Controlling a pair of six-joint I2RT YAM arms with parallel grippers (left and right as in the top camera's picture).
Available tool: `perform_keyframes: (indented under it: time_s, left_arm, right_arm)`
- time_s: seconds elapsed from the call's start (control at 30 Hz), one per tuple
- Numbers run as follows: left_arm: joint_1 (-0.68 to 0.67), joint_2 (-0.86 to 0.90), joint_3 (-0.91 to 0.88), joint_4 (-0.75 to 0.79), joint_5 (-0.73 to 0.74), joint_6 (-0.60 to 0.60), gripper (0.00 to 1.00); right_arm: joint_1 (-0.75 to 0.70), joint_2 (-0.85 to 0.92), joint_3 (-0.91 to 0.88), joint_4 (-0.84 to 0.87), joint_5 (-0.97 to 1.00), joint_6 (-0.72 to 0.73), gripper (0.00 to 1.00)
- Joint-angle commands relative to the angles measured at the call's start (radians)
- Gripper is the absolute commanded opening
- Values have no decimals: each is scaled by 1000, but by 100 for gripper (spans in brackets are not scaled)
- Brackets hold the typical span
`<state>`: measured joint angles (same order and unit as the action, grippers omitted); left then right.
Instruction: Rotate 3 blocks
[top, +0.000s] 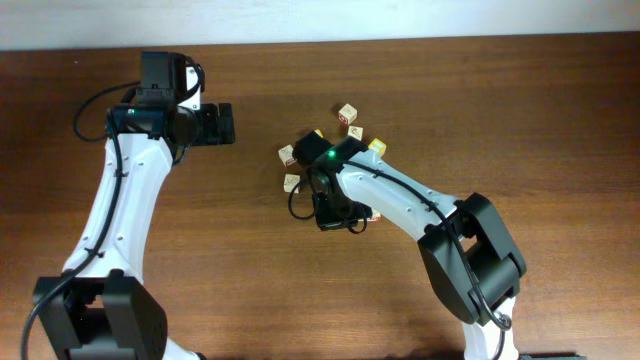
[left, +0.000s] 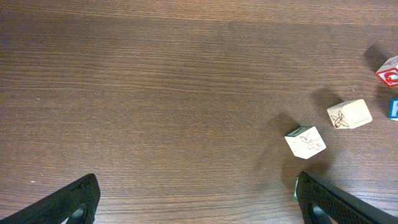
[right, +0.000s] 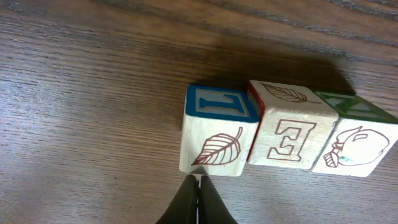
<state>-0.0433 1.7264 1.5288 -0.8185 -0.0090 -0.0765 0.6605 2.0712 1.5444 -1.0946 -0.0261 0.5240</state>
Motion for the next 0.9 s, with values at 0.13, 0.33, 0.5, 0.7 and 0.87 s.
perform_keyframes:
  time_s: [0.13,0.33,0.5,0.7,0.87]
  left_arm:
    - [0,7,13,2,-7,-13,99]
    - [0,7,13,2,-7,-13,99]
    - [0,7,13,2,-7,-13,99]
    - [0,7,13,2,-7,-14,99]
    - [0,7,13,2,-7,-13,99]
  right_arm:
    - [0,13,-8,-16,0,13,4]
    - [0,13,-19,-17,-7,13,4]
    - [-7,13,-43,-8,-22,35,4]
    - [-33,13,-43,14,-27,35,4]
    - [-33,13,-43,29,-26,34,4]
